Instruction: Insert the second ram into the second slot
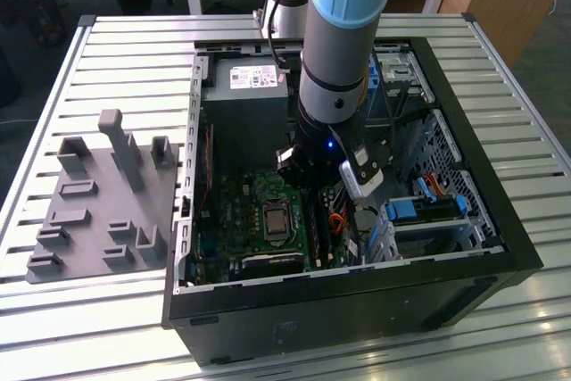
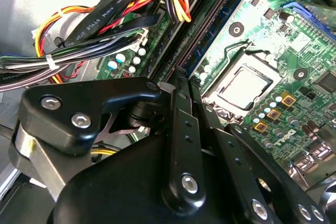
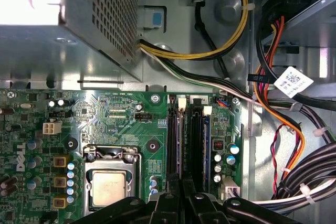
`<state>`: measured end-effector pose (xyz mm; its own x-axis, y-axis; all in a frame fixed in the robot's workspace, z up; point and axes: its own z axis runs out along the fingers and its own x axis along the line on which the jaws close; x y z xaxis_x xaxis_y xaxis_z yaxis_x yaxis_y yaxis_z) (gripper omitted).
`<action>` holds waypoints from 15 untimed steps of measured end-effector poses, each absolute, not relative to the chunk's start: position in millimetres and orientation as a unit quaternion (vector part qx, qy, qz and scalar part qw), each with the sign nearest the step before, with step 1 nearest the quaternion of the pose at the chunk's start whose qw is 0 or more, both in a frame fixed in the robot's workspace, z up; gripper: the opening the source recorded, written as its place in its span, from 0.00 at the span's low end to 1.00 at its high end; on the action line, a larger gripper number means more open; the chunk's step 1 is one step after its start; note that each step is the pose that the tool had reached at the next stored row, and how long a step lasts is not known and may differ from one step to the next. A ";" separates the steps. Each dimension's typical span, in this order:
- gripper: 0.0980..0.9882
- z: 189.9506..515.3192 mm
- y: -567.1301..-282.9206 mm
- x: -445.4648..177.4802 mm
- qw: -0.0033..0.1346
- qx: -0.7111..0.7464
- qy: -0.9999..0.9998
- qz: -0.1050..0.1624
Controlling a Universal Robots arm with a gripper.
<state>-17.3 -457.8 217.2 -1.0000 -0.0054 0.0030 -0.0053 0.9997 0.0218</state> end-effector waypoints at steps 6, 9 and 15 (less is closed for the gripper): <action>0.04 217.2 -458.6 -17.3 0.002 0.001 -1.000 -0.012; 0.04 217.2 -458.6 -16.7 0.002 -0.002 -1.000 -0.012; 0.04 217.2 -458.7 -16.4 0.002 -0.007 -1.000 -0.012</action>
<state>-16.4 -458.7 217.2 -0.9999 0.0141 0.0036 0.0142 0.9996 0.0244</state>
